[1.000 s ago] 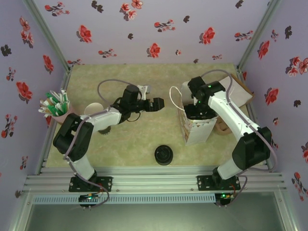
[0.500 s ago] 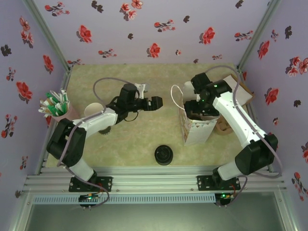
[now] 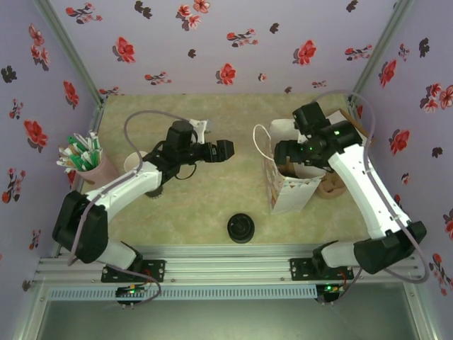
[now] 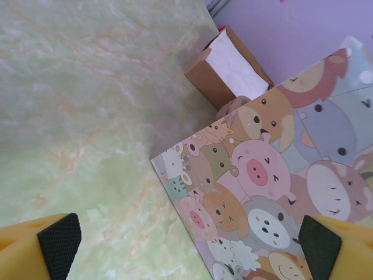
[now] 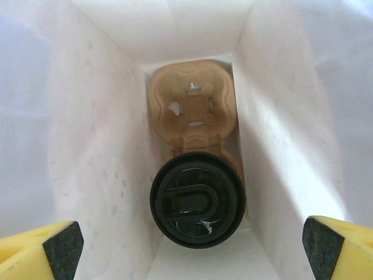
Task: Pack the takeout coffee
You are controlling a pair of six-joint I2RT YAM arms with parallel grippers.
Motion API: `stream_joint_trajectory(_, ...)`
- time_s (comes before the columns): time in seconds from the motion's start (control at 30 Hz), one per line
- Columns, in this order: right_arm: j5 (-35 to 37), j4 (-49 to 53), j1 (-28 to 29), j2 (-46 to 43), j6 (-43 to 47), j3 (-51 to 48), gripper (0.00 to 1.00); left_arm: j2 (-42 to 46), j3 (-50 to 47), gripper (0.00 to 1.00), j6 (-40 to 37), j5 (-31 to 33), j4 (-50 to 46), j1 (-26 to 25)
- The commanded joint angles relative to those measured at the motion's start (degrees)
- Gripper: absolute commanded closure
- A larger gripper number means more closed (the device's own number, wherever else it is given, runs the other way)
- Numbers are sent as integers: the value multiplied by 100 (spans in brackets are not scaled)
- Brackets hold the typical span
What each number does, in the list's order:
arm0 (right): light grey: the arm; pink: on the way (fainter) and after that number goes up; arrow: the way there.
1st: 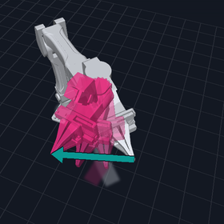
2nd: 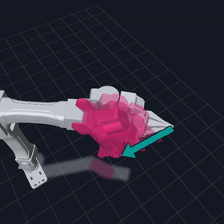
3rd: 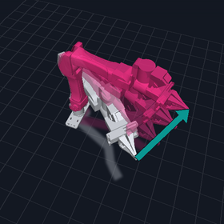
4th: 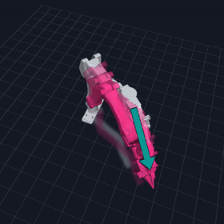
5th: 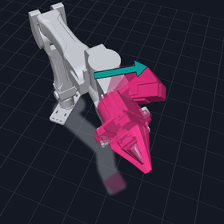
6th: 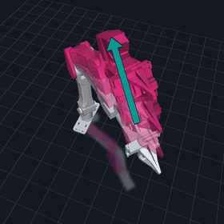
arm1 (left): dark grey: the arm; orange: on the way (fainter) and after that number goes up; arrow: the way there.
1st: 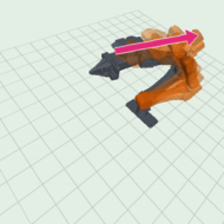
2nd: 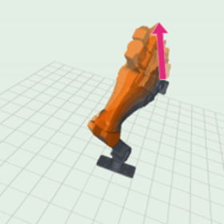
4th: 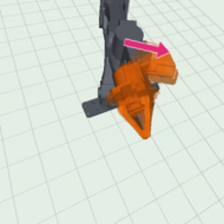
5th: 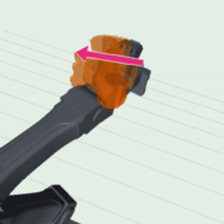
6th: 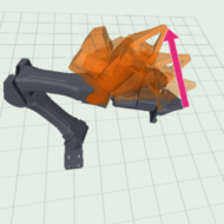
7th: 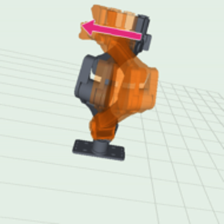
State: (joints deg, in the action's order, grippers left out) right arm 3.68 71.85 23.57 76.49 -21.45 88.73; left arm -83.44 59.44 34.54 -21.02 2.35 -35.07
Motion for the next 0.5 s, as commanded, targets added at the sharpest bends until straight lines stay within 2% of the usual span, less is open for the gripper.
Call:
stream_joint_trajectory(0.0, 150, -17, 16, -345, -104, 262, 1, 400, 299, 1, -334, 243, -415, 35)
stream_joint_trajectory(0.47, -353, -383, 16, -1412, -204, 567, 1, 1404, 843, 0, -936, 860, -1745, 39)
